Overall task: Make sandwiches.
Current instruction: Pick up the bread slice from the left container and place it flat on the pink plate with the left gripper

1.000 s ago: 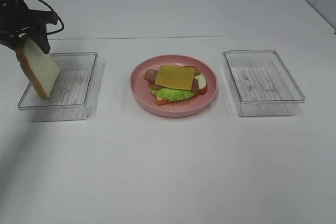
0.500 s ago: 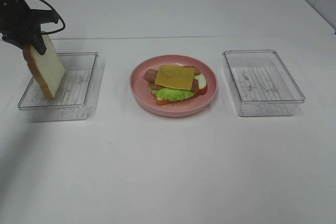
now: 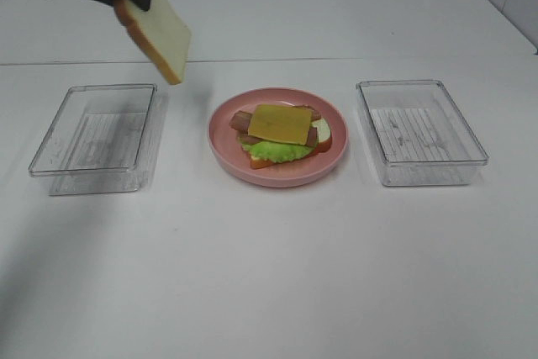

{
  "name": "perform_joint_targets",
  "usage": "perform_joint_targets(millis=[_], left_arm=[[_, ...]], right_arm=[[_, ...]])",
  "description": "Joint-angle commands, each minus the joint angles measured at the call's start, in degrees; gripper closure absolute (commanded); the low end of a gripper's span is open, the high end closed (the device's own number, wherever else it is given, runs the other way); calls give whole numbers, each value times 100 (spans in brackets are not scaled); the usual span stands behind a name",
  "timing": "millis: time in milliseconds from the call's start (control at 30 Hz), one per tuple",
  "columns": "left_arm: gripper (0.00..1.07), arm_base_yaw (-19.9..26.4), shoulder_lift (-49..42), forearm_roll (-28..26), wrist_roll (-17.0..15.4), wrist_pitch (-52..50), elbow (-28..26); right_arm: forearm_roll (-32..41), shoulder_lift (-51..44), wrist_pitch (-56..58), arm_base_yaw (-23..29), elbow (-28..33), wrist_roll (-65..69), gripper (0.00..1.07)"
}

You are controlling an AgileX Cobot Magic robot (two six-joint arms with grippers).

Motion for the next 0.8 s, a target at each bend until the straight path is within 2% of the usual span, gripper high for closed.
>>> perform_joint_targets(millis=[33, 67, 267, 567, 633, 733, 800], left_arm=[[107, -172, -46, -355, 6, -189, -46], [107, -321, -6, -733, 6, -332, -46], [107, -722, 166, -1490, 46, -670, -29], [107, -1197, 521, -1627, 46, -796, -34], [107, -1295, 773, -1925, 46, -756, -34], [107, -1324, 837, -2028, 46, -756, -34], [107, -1346, 1026, -2257, 155, -762, -34]], right_arm=[[-23, -172, -11, -23, 0, -52, 9], [-23, -172, -11, -23, 0, -52, 9], [-23, -172, -11, -23, 0, -52, 9], [-23, -172, -11, -23, 0, -52, 9], [-23, -172, -11, -23, 0, -52, 9], [-23, -172, -11, -23, 0, -52, 9], [-23, -166, -11, -23, 0, -52, 9]])
